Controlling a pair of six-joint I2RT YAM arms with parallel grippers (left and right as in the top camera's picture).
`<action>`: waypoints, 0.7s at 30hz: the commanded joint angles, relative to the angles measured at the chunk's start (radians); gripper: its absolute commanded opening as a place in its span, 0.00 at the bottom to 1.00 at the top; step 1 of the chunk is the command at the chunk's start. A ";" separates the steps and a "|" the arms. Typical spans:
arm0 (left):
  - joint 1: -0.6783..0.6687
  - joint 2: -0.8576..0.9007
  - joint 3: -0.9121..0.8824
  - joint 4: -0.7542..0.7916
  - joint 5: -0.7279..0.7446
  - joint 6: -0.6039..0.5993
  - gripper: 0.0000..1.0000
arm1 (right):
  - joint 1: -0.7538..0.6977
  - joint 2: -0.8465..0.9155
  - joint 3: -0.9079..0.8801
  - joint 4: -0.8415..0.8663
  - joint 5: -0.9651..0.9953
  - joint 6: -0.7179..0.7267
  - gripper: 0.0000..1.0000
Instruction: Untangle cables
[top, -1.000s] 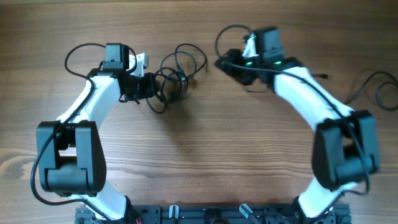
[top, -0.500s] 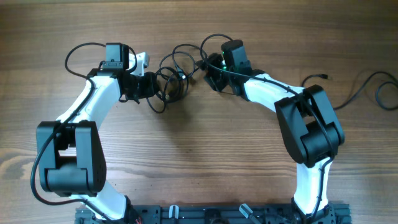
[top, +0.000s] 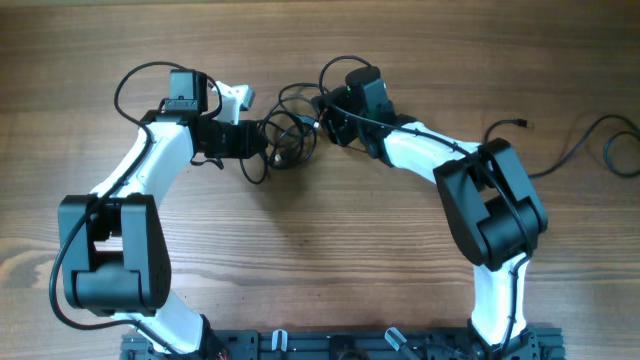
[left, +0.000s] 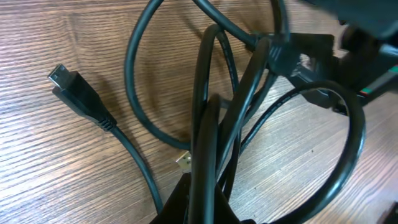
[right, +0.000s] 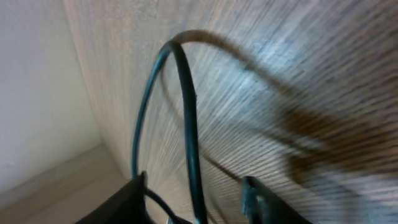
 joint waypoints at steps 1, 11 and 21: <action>-0.005 0.000 -0.006 0.001 0.056 0.035 0.04 | 0.013 0.058 0.002 -0.002 0.043 -0.052 0.28; -0.005 0.000 -0.006 0.005 -0.125 -0.051 0.04 | -0.106 -0.047 0.002 -0.081 -0.047 -0.446 0.04; -0.005 0.000 -0.006 -0.019 -0.577 -0.363 0.06 | -0.284 -0.610 0.002 -0.726 0.499 -0.983 0.04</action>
